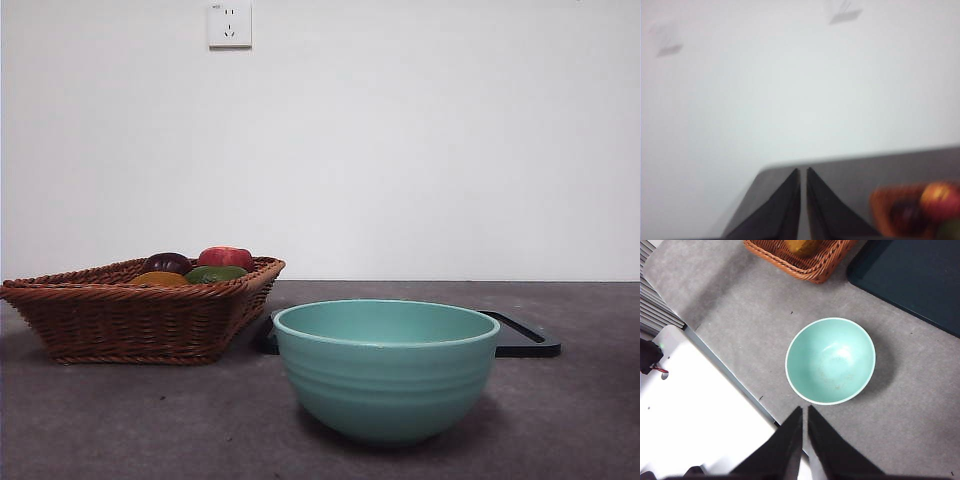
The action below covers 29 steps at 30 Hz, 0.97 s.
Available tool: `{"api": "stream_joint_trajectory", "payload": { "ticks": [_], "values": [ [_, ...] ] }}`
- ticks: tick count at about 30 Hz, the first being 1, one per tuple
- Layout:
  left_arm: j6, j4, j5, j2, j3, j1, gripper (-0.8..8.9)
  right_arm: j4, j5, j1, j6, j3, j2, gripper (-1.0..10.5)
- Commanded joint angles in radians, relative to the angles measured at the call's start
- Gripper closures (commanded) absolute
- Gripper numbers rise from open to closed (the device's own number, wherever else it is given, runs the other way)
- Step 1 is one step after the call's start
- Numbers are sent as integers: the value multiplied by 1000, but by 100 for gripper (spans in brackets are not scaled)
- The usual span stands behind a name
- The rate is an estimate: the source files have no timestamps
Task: Pick up the wifruite, put it on the bowl, pick up the plate, put it on desk
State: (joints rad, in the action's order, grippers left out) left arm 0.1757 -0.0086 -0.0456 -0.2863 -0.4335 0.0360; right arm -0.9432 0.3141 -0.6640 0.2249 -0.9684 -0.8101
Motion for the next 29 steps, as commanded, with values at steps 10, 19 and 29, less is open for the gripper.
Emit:
{"api": "stream_joint_trajectory", "payload": {
  "ticks": [10,19,29],
  "values": [
    [-39,1,-12,207,345,11,794,8,0,-8,-8,-13,-5,937],
    [-39,-61,-12,272,422,11,794,8,0,-8,-8,-13,-5,937],
    [-67,-179,-10,283,422,10,794,26,0,-8,-8,-13,-5,937]
  ]
}}
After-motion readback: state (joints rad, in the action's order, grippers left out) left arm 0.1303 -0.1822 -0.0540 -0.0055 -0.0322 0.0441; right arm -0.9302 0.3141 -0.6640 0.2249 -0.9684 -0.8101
